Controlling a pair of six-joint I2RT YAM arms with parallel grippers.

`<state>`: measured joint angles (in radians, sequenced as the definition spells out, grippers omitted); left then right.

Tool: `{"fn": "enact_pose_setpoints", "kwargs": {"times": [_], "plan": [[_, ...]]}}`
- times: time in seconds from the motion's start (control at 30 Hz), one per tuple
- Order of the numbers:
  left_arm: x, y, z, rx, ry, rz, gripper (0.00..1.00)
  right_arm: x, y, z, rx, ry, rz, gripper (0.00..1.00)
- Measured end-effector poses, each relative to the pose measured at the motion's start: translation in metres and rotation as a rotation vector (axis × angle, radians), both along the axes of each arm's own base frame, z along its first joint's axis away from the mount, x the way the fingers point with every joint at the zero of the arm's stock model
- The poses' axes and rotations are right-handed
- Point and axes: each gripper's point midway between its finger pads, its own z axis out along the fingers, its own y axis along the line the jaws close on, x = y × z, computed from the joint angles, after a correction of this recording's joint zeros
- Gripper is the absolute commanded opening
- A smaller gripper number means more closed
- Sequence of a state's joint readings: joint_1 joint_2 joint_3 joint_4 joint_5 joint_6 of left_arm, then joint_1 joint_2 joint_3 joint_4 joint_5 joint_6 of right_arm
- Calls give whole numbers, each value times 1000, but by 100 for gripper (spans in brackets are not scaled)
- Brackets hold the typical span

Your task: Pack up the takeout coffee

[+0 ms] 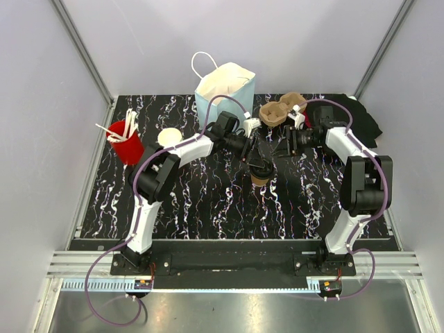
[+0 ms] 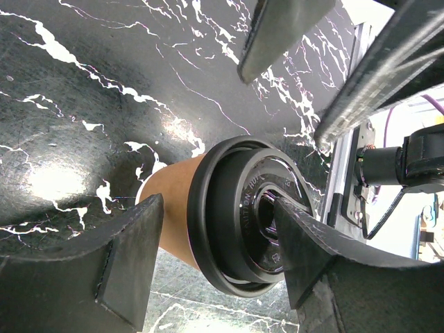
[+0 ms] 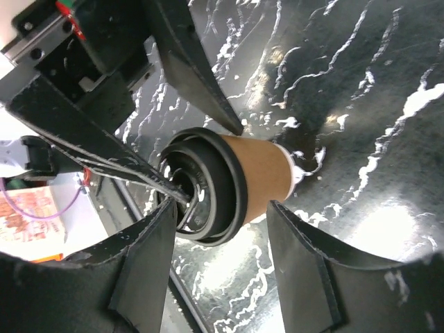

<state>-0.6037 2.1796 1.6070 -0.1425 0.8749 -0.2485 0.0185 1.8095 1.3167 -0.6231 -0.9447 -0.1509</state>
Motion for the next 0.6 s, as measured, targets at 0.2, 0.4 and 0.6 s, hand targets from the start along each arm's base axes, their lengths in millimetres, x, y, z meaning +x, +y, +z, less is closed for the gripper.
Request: {"fn": "enact_pose_setpoints", "kwargs": {"times": [0.2,0.4,0.6], "plan": [[0,0,0,0,5,4,67,-13,3,-9,30,61,1,60],[1,1,0,-1,17,13,67,-20,6,-14,54,95,8,57],[1,1,-1,-3,31,22,67,-24,11,-17,68,113,24,56]]}}
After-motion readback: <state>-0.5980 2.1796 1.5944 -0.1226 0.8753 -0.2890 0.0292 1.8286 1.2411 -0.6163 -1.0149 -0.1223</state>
